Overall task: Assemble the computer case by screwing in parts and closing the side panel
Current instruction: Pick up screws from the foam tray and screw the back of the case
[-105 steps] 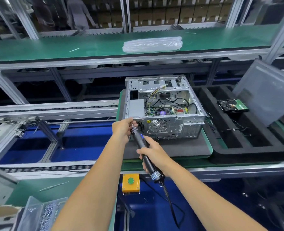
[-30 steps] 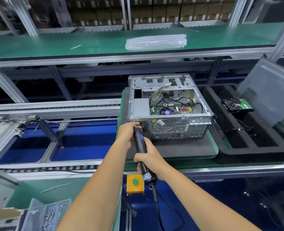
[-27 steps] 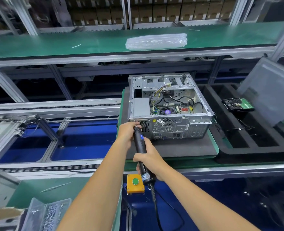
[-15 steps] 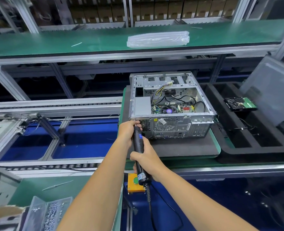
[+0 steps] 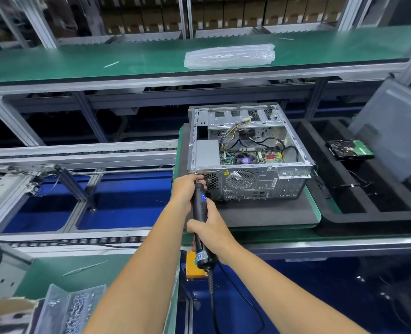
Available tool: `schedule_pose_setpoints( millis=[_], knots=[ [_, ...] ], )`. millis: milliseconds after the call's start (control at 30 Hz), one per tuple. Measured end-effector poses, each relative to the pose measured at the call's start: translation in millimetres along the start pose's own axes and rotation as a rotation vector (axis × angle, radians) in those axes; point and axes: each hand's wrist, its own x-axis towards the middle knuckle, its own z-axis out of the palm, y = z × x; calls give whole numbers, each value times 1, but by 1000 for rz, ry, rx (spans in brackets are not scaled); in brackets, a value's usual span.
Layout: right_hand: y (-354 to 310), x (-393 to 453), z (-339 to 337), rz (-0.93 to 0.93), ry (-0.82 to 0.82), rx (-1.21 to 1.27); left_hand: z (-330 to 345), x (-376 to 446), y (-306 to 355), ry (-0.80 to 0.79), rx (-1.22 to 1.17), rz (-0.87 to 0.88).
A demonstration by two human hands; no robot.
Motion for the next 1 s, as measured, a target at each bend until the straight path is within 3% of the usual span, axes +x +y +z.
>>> schedule_pose_setpoints(
  millis=[1000],
  knots=[
    [2, 1, 4, 3, 56, -23, 6, 0, 0, 78, -103, -1]
  ],
)
